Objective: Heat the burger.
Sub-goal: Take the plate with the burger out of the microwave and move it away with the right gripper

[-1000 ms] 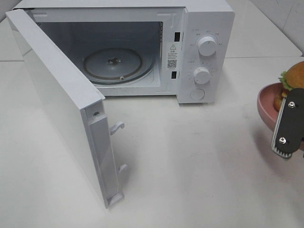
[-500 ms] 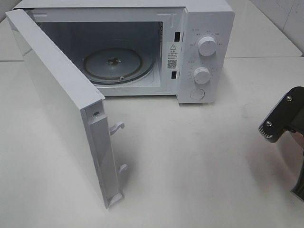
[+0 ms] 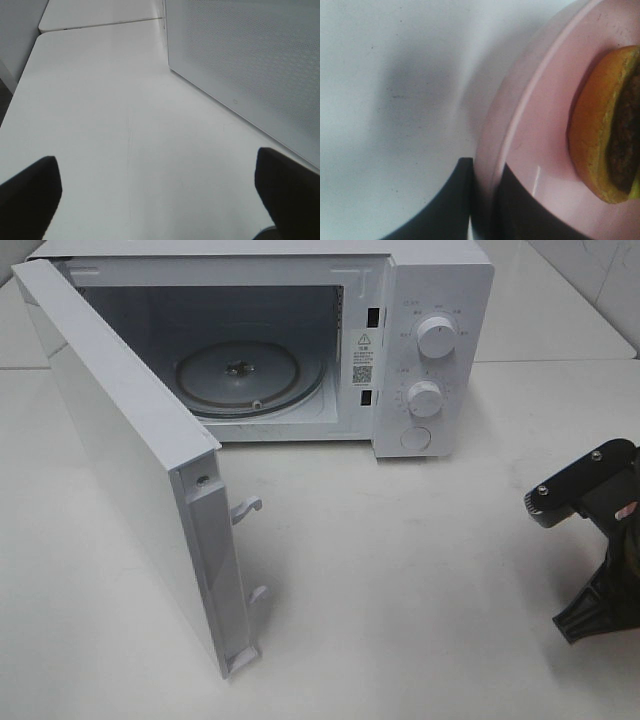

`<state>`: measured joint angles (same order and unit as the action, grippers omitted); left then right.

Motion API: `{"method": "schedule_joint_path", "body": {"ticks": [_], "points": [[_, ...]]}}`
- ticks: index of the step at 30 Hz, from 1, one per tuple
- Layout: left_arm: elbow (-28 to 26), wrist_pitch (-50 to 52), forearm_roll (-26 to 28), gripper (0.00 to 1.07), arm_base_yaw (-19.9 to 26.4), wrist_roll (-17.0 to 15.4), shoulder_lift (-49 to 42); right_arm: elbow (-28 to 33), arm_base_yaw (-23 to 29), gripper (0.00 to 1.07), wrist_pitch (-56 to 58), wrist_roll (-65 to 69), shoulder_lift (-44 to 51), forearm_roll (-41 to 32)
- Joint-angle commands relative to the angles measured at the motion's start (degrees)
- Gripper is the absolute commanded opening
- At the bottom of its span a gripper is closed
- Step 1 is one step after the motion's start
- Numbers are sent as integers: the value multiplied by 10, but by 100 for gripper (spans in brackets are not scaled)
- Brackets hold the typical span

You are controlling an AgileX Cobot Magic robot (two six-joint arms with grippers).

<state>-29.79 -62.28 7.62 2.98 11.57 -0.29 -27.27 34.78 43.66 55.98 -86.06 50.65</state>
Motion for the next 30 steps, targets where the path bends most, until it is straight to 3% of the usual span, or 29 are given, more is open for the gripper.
{"method": "schedule_joint_path", "body": {"ticks": [1, 16, 18, 21, 23, 24, 26, 29, 30], "points": [[1, 8, 2, 98, -3, -2, -3, -5, -1, 0, 14, 61, -42, 42], [1, 8, 2, 98, -3, -2, -3, -21, -1, 4, 4, 246, -181, 128], [1, 8, 2, 98, -3, -2, -3, -38, -1, 13, 2, 248, -205, 128], [1, 8, 2, 98, -3, -2, -3, -44, -1, 16, 1, 245, -211, 128], [1, 8, 2, 98, -3, -2, -3, -50, -1, 28, -1, 213, -211, 125], [1, 8, 2, 98, -3, -2, -3, -50, -1, 28, -1, 213, -211, 125], [1, 8, 2, 98, -3, -2, -3, -50, -1, 38, -1, 193, -203, 107], [1, 8, 2, 98, -3, -2, -3, -50, -1, 41, -1, 184, -199, 99], [1, 8, 2, 98, -3, -2, -3, -50, -1, 47, -1, 167, -189, 84]]}}
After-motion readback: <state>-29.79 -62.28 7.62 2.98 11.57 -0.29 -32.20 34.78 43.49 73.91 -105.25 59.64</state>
